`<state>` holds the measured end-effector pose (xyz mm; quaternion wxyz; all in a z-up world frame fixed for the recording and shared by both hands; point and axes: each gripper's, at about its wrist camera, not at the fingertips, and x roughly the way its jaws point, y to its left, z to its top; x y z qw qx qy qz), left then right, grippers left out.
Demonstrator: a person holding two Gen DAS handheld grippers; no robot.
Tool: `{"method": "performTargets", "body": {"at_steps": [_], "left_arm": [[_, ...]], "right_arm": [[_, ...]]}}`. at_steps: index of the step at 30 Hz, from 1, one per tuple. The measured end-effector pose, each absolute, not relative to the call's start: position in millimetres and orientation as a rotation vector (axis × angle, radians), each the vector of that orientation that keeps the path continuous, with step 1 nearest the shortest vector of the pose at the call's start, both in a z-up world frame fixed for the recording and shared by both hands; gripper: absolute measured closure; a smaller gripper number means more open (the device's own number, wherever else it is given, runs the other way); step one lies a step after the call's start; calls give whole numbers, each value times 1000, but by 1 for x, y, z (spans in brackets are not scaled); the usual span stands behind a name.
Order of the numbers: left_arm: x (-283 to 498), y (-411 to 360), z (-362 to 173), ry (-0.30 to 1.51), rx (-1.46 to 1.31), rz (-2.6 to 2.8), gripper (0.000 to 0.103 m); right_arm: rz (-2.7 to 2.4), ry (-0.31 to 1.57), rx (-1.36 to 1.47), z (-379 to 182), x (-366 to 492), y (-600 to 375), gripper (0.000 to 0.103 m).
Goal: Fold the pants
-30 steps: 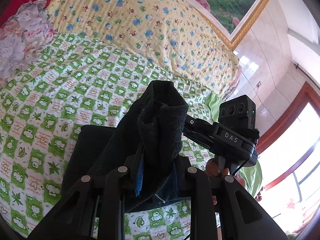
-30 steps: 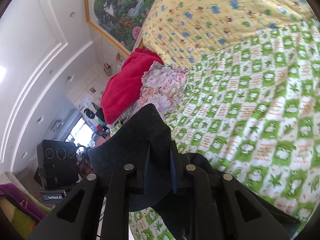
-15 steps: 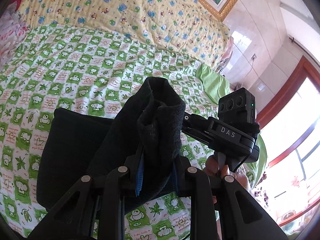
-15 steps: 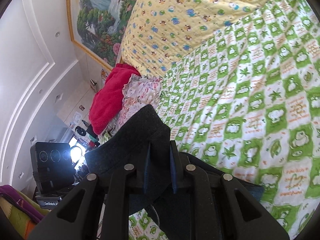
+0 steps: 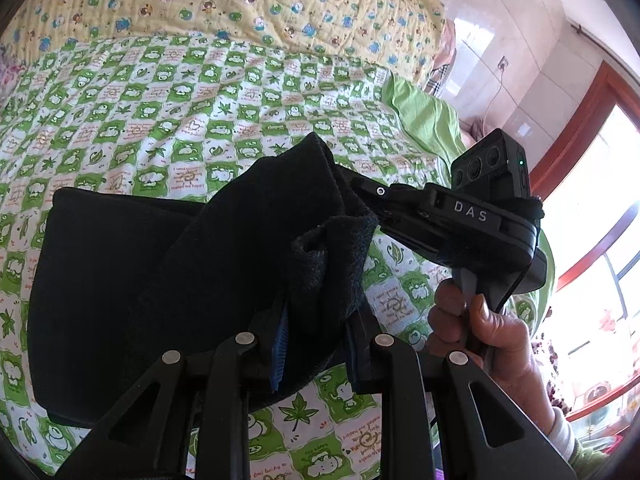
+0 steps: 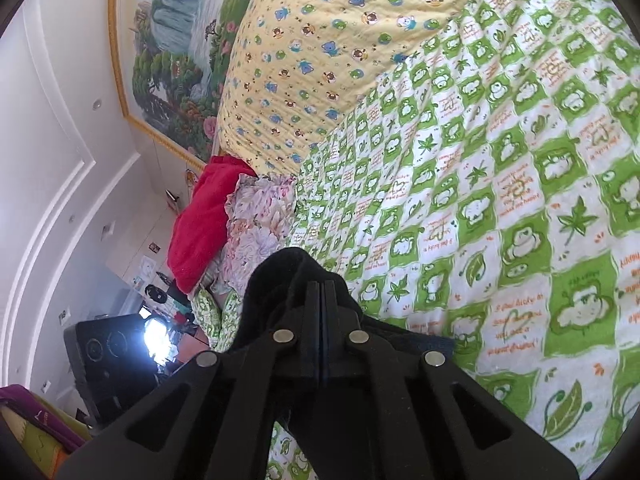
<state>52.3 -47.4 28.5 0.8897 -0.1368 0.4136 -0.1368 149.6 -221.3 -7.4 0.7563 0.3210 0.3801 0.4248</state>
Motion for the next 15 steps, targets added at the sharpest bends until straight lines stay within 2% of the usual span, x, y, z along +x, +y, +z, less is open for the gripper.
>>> {"method": "performTargets", "body": {"at_steps": [3, 5, 7, 8, 11, 12, 13, 15], "left_arm": [[53, -54, 24, 871, -252, -280, 78], [50, -58, 25, 867, -227, -284, 74], [48, -60, 27, 865, -226, -305, 59], [47, -60, 28, 863, -236, -325, 57], [42, -59, 33, 852, -247, -355, 55], [39, -59, 35, 846, -241, -355, 55], [38, -58, 36, 842, -237, -354, 54], [33, -55, 39, 835, -242, -349, 52]], "right_arm": [[888, 838, 684, -7, 142, -226, 101], [845, 838, 671, -6, 137, -230, 101], [811, 834, 667, -4, 131, -235, 101], [796, 834, 664, -2, 129, -236, 100], [755, 831, 651, 3, 120, -240, 92], [743, 830, 651, 4, 117, -241, 77], [730, 826, 651, 6, 113, -242, 50], [716, 801, 644, 12, 107, -243, 30]]}}
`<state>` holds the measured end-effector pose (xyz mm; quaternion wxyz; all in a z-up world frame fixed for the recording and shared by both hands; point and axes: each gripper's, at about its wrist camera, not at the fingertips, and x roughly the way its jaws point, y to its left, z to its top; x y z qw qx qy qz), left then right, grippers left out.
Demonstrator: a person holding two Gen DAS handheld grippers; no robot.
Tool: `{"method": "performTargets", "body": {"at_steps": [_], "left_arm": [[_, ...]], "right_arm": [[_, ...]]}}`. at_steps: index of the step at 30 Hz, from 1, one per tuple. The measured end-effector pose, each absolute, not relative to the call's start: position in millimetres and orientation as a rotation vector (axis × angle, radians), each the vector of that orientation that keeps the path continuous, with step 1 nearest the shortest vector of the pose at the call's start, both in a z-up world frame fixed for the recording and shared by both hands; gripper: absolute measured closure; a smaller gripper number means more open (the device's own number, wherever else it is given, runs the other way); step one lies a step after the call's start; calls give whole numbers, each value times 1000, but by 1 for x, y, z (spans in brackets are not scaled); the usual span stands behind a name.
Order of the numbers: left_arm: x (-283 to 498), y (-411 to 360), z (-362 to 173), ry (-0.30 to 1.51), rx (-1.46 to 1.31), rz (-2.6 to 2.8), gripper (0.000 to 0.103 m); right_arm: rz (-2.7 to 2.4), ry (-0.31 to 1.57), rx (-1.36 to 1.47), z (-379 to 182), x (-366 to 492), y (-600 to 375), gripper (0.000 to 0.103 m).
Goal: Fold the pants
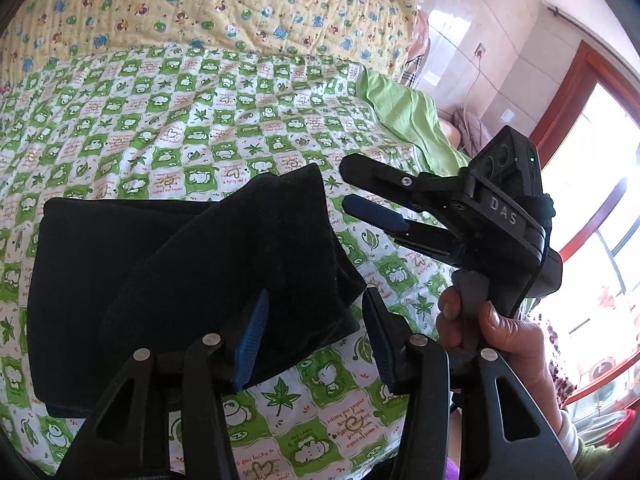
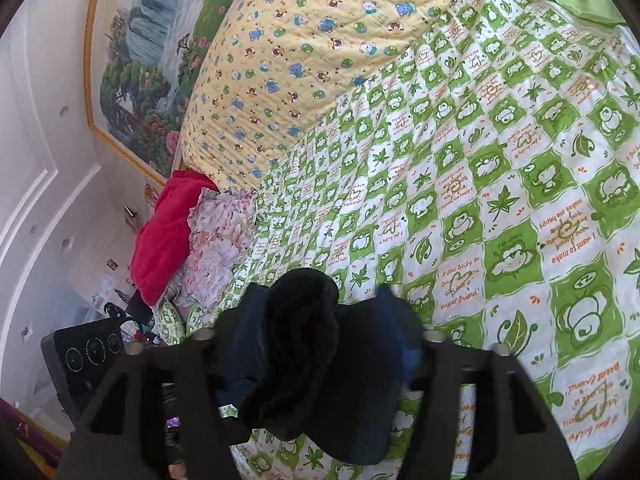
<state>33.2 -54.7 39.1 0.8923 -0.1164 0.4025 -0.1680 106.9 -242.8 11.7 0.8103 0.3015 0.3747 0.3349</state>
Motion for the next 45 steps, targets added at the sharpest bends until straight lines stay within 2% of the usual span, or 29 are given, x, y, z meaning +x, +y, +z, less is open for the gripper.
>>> {"method": "performTargets", "body": {"at_steps": [11, 14, 16, 28, 37, 45], "left_arm": [[14, -16, 51, 793, -304, -270, 43], [9, -5, 53, 780, -312, -239, 40], [6, 4, 53, 772, -321, -220, 38], [-6, 61, 42, 749, -415, -94, 31], [-12, 95, 32, 752, -510, -30, 25], [-6, 106, 21, 780, -548, -18, 24]], "right_arm": [[670, 782, 572, 32, 87, -228, 30], [649, 777, 536, 37, 81, -222, 24], [626, 775, 508, 40, 77, -218, 17], [542, 824, 381, 43, 65, -185, 9], [493, 865, 344, 36, 67, -171, 8], [451, 900, 334, 23, 71, -171, 8]]}}
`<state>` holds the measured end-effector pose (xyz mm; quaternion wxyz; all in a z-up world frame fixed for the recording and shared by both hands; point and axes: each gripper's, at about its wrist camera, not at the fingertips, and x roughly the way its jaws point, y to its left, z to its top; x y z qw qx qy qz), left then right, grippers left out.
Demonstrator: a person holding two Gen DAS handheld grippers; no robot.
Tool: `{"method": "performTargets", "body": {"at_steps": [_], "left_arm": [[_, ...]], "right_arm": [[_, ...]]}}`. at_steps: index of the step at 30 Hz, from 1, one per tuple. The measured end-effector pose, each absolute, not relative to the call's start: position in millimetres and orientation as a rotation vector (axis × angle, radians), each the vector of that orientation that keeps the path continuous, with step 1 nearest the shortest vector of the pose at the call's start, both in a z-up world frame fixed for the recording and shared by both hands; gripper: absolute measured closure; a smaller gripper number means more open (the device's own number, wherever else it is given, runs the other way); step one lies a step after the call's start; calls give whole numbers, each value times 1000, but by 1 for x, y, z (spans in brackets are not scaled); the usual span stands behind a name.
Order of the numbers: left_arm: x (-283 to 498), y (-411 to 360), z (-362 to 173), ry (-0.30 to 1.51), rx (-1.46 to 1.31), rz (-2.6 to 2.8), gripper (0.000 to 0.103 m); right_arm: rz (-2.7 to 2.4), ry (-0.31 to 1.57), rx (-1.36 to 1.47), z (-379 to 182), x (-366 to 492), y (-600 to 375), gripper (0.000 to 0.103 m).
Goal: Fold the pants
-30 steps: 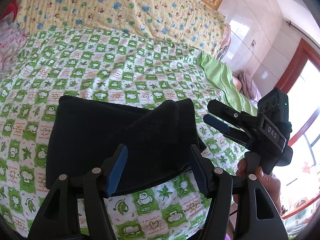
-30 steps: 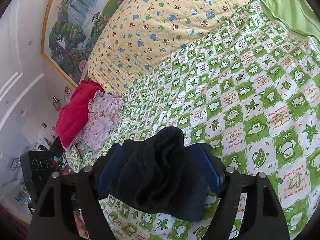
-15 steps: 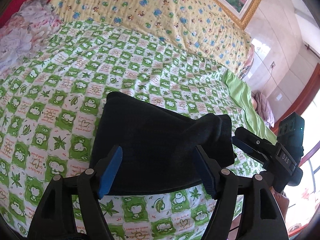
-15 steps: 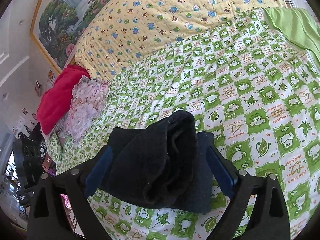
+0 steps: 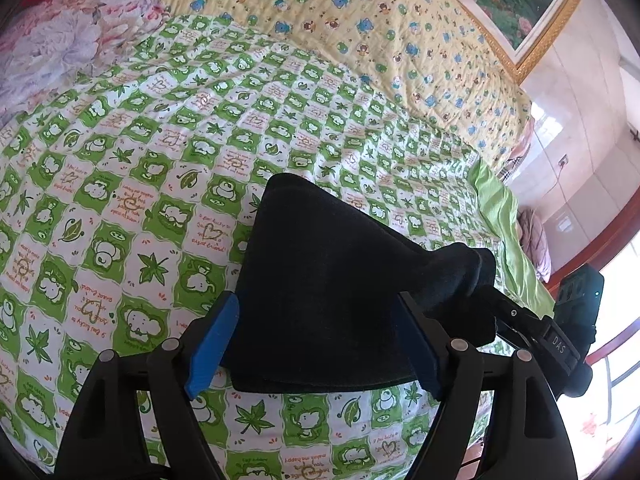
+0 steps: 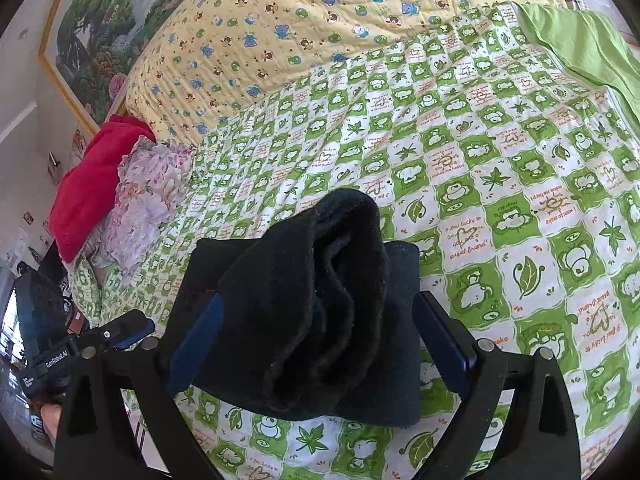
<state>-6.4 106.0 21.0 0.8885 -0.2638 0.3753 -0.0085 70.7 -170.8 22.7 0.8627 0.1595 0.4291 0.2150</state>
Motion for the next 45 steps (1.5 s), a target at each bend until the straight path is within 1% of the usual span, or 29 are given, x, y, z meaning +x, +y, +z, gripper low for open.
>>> {"method": "performTargets", "body": {"at_steps": [10, 18, 26, 29, 31, 32, 38, 39, 40, 41, 43, 45], "left_arm": [[10, 107, 14, 802, -536, -16, 23], [25, 116, 4, 827, -542, -4, 23], [39, 118, -11, 868, -561, -11, 23], [43, 117, -15, 879, -566, -12, 23], [46, 117, -18, 886, -568, -11, 23], [47, 117, -19, 888, -569, -12, 23], [56, 117, -30, 898, -590, -24, 23], [57, 117, -31, 899, -590, -24, 23], [57, 117, -32, 898, -590, -24, 25], [58, 117, -33, 895, -592, -27, 27], [61, 115, -35, 896, -596, -48, 37], [63, 112, -34, 896, -590, -49, 38]], "right_arm": [[437, 930, 383, 12, 74, -179, 8], [406, 957, 312, 0, 73, -178, 8], [391, 968, 319, -8, 72, -191, 9], [413, 968, 323, -9, 71, -190, 15], [438, 973, 341, -12, 72, -190, 24], [451, 977, 352, -13, 73, -191, 27], [502, 993, 413, -21, 76, -195, 29], [508, 994, 417, -22, 76, -195, 31], [520, 996, 425, -22, 77, -195, 34], [529, 1001, 435, -23, 77, -194, 34], [536, 1006, 437, -24, 78, -194, 34], [544, 1013, 445, -24, 79, -194, 35]]}}
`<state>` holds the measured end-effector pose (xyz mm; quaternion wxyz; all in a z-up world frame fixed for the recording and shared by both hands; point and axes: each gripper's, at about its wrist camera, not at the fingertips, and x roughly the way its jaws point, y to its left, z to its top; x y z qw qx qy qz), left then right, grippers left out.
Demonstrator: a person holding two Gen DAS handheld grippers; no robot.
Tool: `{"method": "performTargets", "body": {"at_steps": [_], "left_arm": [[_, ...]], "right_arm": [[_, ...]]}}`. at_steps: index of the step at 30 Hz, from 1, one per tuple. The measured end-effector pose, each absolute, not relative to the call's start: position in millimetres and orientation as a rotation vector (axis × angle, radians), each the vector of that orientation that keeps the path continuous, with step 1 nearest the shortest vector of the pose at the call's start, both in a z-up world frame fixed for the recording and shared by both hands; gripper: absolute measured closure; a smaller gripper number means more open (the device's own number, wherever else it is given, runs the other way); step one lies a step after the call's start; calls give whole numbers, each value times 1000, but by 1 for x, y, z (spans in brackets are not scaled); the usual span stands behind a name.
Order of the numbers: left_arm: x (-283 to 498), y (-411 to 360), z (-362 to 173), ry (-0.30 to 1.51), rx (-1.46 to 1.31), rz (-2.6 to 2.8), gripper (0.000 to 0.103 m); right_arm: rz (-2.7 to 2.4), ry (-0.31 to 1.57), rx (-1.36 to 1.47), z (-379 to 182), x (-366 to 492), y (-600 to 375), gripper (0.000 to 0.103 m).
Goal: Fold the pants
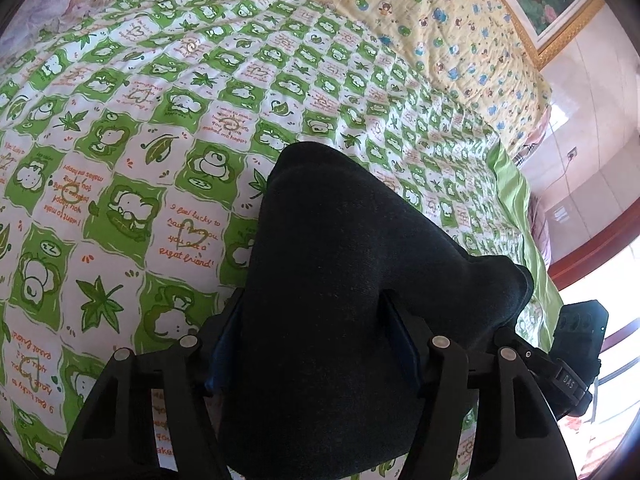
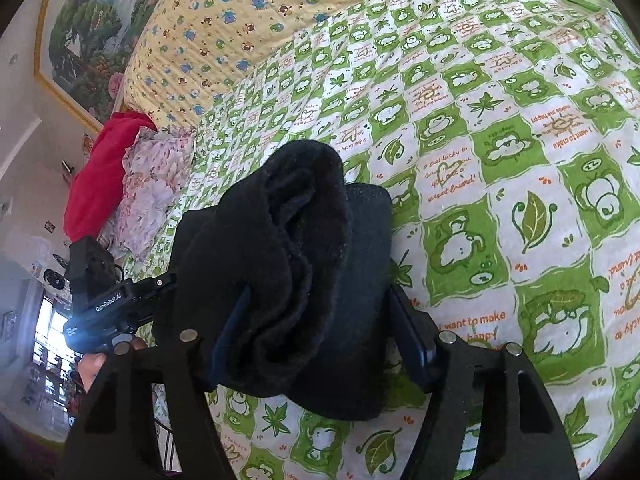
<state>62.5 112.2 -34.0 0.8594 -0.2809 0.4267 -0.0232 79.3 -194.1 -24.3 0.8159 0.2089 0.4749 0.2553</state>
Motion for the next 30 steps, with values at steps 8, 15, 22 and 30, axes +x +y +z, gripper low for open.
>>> {"method": "performTargets", "body": {"at_steps": [8, 15, 22, 30], "left_arm": [[62, 111, -26, 874, -585, -69, 57], [46, 115, -3, 806, -590, -107, 69], [30, 123, 23, 738, -575, -97, 71], [8, 167, 48, 655, -596, -17, 71]], "right_arm": [[606, 1016, 503, -22, 79, -193, 53], [630, 973, 491, -5, 74, -184, 59], [691, 932, 492, 17, 79, -170, 61], [795, 900, 446, 36, 99, -125, 61]]}}
